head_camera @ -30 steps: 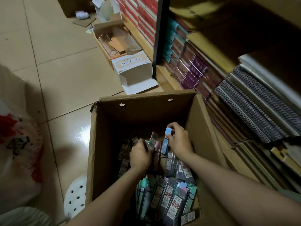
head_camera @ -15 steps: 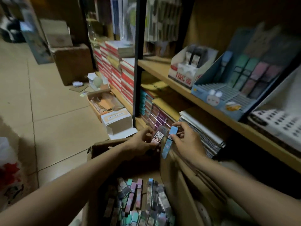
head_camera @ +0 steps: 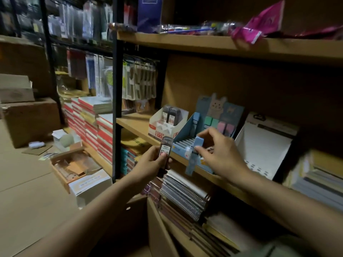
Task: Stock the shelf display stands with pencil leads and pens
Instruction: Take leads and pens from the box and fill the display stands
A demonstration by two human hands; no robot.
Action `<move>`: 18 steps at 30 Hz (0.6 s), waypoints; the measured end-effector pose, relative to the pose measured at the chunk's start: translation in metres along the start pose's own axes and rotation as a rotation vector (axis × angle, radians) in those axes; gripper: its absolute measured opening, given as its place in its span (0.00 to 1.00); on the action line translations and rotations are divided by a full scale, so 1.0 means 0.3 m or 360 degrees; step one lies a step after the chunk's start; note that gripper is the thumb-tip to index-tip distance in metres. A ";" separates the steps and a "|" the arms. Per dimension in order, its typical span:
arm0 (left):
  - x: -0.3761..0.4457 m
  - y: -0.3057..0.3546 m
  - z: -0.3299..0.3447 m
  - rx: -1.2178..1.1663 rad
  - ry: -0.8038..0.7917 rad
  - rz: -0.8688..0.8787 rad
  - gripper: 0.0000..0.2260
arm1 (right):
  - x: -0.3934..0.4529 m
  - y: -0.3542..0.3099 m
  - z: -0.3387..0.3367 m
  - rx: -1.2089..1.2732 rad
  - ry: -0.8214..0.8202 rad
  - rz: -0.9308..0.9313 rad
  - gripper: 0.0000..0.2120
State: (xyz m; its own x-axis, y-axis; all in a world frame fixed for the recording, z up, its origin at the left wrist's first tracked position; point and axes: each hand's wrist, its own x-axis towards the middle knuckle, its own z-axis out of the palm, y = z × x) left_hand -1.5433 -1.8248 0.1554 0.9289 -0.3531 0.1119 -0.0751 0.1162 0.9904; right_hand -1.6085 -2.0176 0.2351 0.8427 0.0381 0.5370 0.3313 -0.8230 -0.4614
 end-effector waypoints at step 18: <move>0.193 0.008 0.039 0.0066 -0.0012 0.0108 0.04 | 0.422 0.096 -0.010 -0.0725 0.0177 0.0255 0.12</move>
State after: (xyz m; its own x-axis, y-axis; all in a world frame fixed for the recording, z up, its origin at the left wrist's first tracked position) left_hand -1.4939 -1.8559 0.1652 0.9184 -0.3526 0.1792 -0.1529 0.1015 0.9830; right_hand -1.4936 -2.0383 0.2918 0.8094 -0.1493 0.5680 -0.0388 -0.9786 -0.2019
